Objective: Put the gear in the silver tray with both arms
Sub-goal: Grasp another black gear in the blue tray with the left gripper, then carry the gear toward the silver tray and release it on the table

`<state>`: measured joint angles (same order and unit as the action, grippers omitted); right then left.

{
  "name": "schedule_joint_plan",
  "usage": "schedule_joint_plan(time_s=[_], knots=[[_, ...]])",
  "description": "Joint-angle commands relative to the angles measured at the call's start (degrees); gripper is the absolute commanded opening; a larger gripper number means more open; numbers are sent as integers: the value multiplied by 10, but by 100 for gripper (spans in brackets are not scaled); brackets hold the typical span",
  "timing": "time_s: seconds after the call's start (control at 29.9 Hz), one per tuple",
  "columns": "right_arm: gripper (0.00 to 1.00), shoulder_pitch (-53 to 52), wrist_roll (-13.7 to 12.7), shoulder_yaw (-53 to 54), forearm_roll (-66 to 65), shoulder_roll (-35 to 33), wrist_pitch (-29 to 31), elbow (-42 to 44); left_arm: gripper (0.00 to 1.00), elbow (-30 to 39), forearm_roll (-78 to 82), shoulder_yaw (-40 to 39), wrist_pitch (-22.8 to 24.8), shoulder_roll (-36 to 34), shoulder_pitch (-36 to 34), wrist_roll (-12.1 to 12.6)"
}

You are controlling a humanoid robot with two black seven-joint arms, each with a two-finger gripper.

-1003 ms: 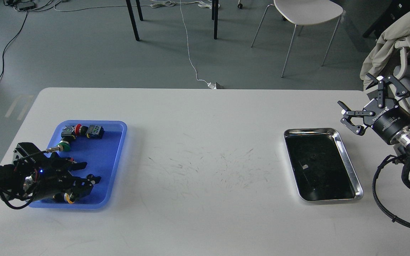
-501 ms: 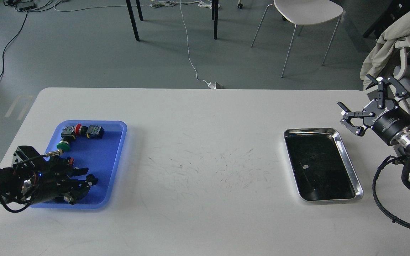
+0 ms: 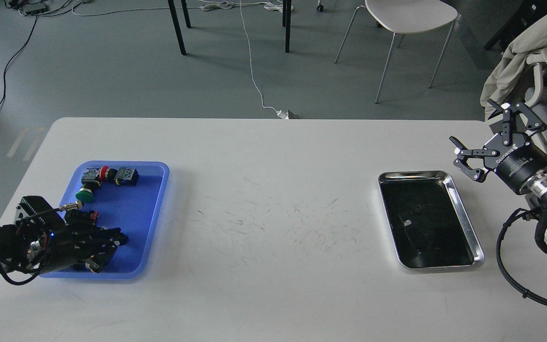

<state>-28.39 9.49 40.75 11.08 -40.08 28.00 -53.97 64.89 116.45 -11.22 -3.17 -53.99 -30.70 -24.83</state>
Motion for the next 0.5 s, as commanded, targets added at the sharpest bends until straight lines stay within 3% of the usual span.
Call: schedule_joint_plan(time_s=[0.0, 0.27, 0.47], knots=[[99, -1, 0, 3, 0, -1, 0, -3, 8, 9, -3, -6, -2, -4, -22, -8], [99, -4, 0, 4, 0, -3, 0, 1, 9, 91, -37, -6, 21, -40, -129, -17], [99, -3, 0, 4, 0, -21, 0, 18, 9, 163, -47, -13, 86, 6, -185, 14]])
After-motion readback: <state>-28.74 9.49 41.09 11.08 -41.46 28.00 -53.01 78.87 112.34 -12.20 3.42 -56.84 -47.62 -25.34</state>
